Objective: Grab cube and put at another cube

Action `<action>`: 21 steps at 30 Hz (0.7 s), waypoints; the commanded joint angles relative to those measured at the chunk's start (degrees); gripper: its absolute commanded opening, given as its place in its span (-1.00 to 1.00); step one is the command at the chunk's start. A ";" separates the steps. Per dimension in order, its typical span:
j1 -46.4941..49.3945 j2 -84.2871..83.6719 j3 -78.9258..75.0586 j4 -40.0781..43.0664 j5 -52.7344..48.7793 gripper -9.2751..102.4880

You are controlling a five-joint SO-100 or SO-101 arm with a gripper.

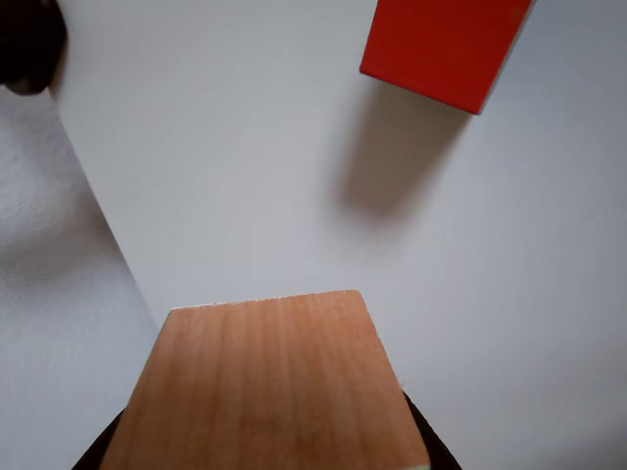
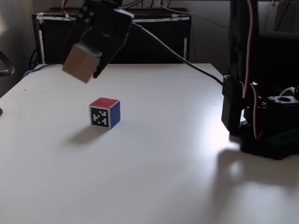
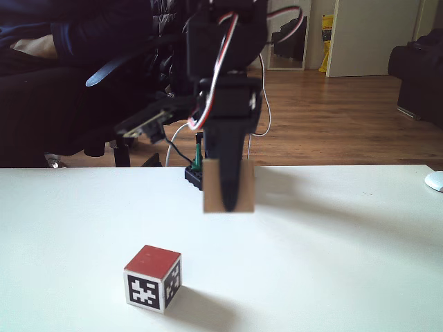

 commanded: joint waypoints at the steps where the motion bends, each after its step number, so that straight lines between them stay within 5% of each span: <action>1: 1.58 -1.93 -6.06 0.79 0.88 -0.72; 8: 4.39 -8.96 -12.92 5.89 2.11 -0.72; 21: 11.51 -1.23 1.58 4.66 -1.14 -0.72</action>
